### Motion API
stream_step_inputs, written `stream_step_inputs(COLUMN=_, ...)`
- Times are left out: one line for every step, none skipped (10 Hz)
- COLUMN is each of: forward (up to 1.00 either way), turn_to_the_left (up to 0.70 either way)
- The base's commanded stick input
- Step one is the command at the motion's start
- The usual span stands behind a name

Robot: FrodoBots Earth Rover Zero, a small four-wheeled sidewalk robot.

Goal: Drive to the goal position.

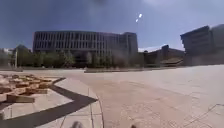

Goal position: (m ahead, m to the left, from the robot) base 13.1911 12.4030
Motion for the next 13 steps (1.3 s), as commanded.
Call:
stream_step_inputs(forward=0.85, turn_to_the_left=0.03)
stream_step_inputs(forward=0.85, turn_to_the_left=0.03)
stream_step_inputs(forward=0.85, turn_to_the_left=0.03)
stream_step_inputs(forward=0.85, turn_to_the_left=0.03)
stream_step_inputs(forward=0.85, turn_to_the_left=0.03)
stream_step_inputs(forward=0.85, turn_to_the_left=0.03)
stream_step_inputs(forward=0.85, turn_to_the_left=0.03)
stream_step_inputs(forward=0.85, turn_to_the_left=0.03)
stream_step_inputs(forward=0.85, turn_to_the_left=0.03)
stream_step_inputs(forward=0.85, turn_to_the_left=0.03)
stream_step_inputs(forward=0.85, turn_to_the_left=0.03)
stream_step_inputs(forward=0.85, turn_to_the_left=0.03)
stream_step_inputs(forward=0.85, turn_to_the_left=0.03)
